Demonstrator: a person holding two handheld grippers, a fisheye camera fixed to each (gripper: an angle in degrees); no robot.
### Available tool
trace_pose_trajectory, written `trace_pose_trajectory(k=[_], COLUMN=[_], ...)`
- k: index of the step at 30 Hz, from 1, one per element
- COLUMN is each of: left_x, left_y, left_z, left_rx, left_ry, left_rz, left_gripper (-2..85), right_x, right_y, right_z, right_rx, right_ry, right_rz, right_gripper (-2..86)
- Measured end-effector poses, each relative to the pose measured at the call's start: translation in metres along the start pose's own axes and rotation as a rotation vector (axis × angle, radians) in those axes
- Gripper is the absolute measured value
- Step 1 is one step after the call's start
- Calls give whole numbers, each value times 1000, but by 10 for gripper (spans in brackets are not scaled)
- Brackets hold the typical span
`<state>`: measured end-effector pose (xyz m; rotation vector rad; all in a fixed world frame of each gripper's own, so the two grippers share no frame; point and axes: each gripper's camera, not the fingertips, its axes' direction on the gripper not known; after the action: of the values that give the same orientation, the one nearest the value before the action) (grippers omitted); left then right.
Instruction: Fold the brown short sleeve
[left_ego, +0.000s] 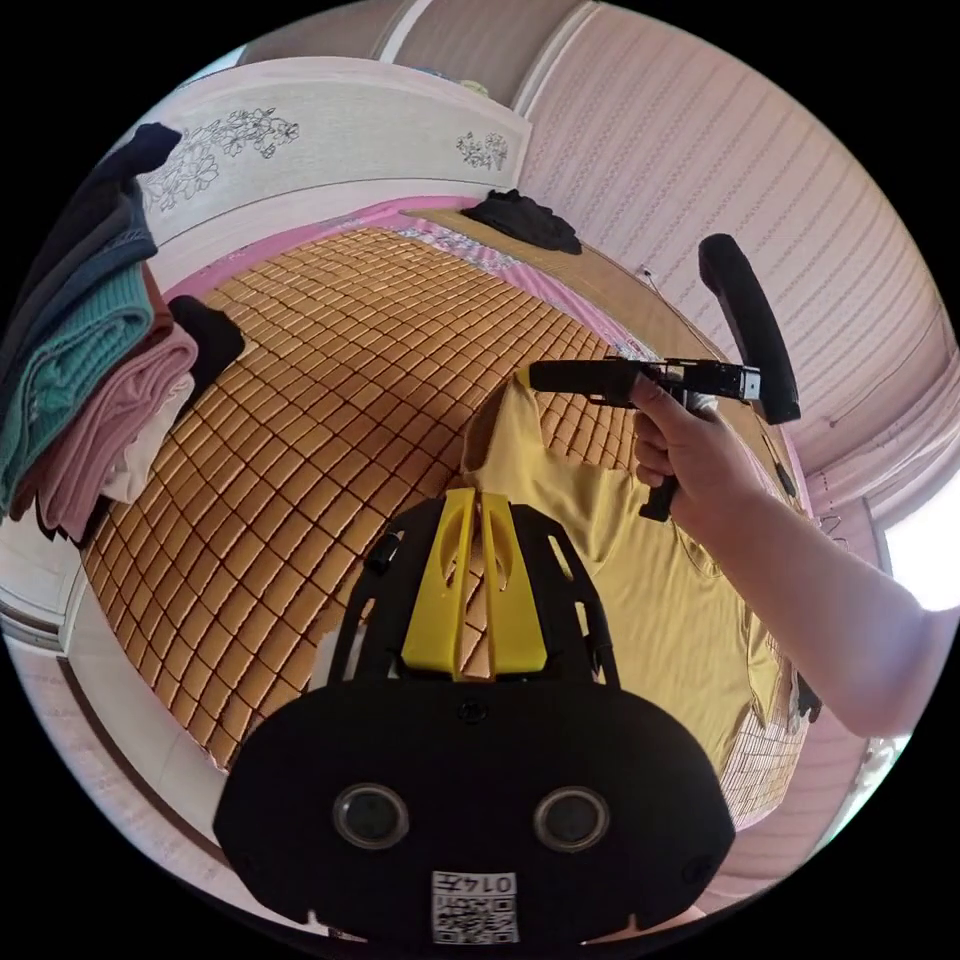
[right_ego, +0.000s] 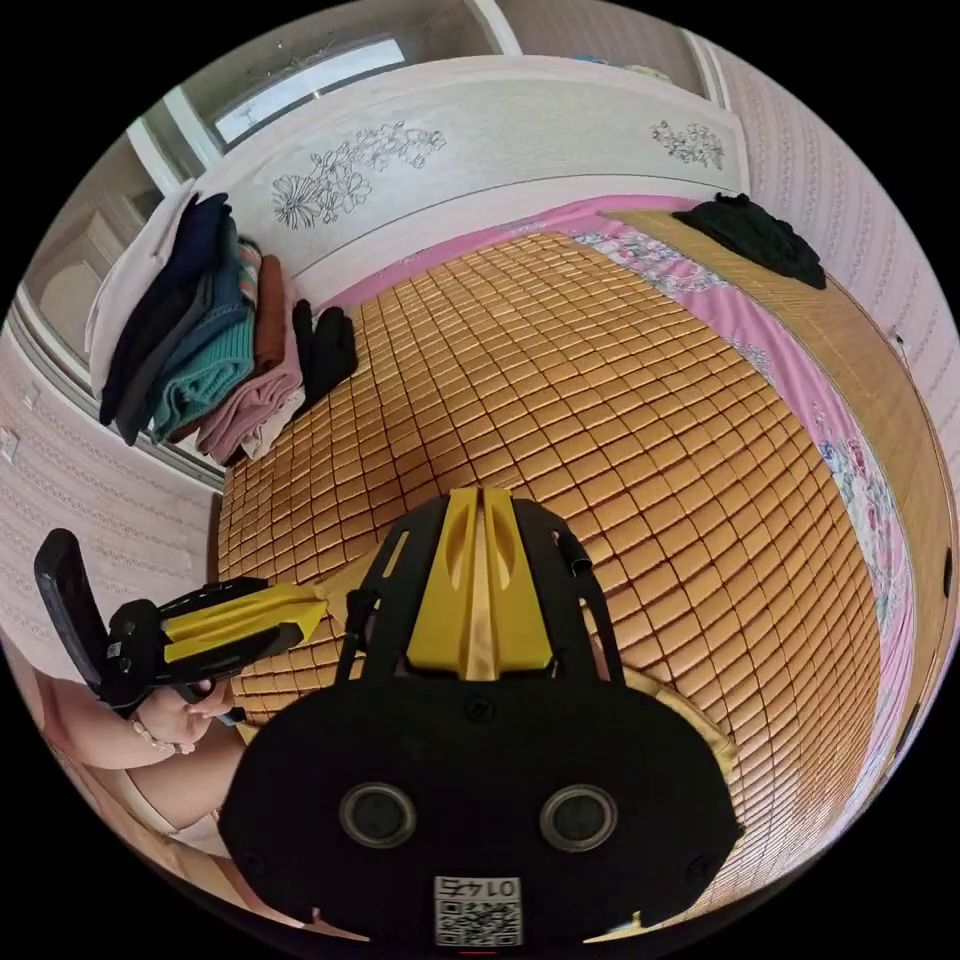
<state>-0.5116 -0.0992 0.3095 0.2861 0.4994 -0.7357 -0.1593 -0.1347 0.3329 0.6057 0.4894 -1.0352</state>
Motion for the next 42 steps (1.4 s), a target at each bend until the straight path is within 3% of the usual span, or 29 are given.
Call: trace_pose_trajectory(k=[7, 13, 20, 25, 30, 36, 39, 42], left_x=[-55, -88, -117, -122, -123, -123, -115, -103], left_y=[14, 23, 23, 14, 13, 13, 11, 8], left_z=[11, 11, -8, 0, 13, 16, 12, 5], left_rx=[-67, -140, -91, -98, -154, -156, -113, -46], left_ry=[-13, 25, 59, 87, 63, 79, 54, 81], left_rz=[-128, -213, -271, -253, -190, -154, -134, -101], left_gripper=[-10, -8, 22, 50, 27, -6, -9, -10], right_x=[-58, -37, -28, -59, -88, -105, -96, -68], right_y=[-46, -53, -15, -28, -35, -28, -22, -1], right_z=[68, 28, 30, 56, 91, 98, 95, 64], right_rx=[-161, -49, -164, -184, -279, -263, -268, -138], right_ry=[38, -22, -6, -95, 33, 180, 134, 47], right_rz=[-170, -54, 17, 1, 5, -46, -42, 64], right_gripper=[5, 32, 8, 41, 48, 6, -2, -5])
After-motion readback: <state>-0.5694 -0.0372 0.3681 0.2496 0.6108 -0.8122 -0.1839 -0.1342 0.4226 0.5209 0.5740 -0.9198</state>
